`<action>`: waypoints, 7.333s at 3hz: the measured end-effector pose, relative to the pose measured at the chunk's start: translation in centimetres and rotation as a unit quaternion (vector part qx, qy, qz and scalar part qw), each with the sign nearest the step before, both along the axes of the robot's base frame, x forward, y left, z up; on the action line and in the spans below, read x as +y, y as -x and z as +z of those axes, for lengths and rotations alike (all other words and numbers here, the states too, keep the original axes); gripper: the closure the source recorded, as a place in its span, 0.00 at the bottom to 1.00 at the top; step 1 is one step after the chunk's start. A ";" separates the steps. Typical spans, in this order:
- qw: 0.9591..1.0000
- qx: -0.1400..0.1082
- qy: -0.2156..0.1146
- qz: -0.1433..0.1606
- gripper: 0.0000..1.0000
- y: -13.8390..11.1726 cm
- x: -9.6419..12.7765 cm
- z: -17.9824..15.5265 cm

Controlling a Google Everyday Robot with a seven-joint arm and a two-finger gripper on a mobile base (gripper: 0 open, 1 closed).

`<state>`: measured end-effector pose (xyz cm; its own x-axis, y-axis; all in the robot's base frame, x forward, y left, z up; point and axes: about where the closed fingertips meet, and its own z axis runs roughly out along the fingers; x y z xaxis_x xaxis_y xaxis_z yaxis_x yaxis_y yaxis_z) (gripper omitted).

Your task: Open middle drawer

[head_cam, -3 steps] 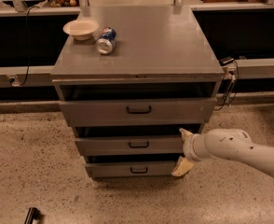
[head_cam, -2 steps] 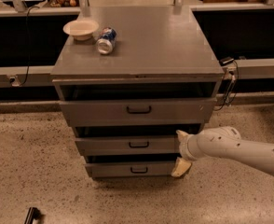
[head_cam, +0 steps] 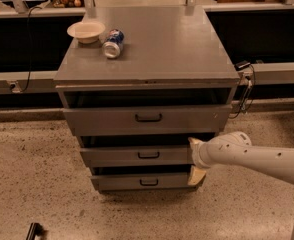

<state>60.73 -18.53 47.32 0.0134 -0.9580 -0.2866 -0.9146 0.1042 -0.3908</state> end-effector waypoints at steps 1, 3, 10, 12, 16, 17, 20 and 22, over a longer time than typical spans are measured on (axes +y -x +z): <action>1.000 -0.001 -0.010 0.014 0.00 -1.8 -0.1 -1.2; 1.000 0.005 -0.005 0.020 0.17 -5.9 -0.6 -3.6; 0.998 0.054 -0.004 0.015 0.01 -2.5 -0.6 -4.5; 0.998 0.066 0.009 0.012 0.00 -1.6 -0.5 -5.0; 0.991 0.130 0.007 0.009 0.85 6.3 1.5 -5.1; 0.992 0.118 -0.001 0.047 0.69 6.9 2.1 -4.4; 0.990 0.109 0.007 0.084 0.02 7.2 2.5 -4.7; 0.979 0.124 -0.002 0.160 0.00 8.0 3.8 -1.6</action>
Offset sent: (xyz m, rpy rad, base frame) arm 0.0701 -0.0038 -0.0351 0.0102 -0.0052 0.0717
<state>52.73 -14.73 45.76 0.2429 -0.9149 -0.3226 -0.9672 -0.2027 -0.1532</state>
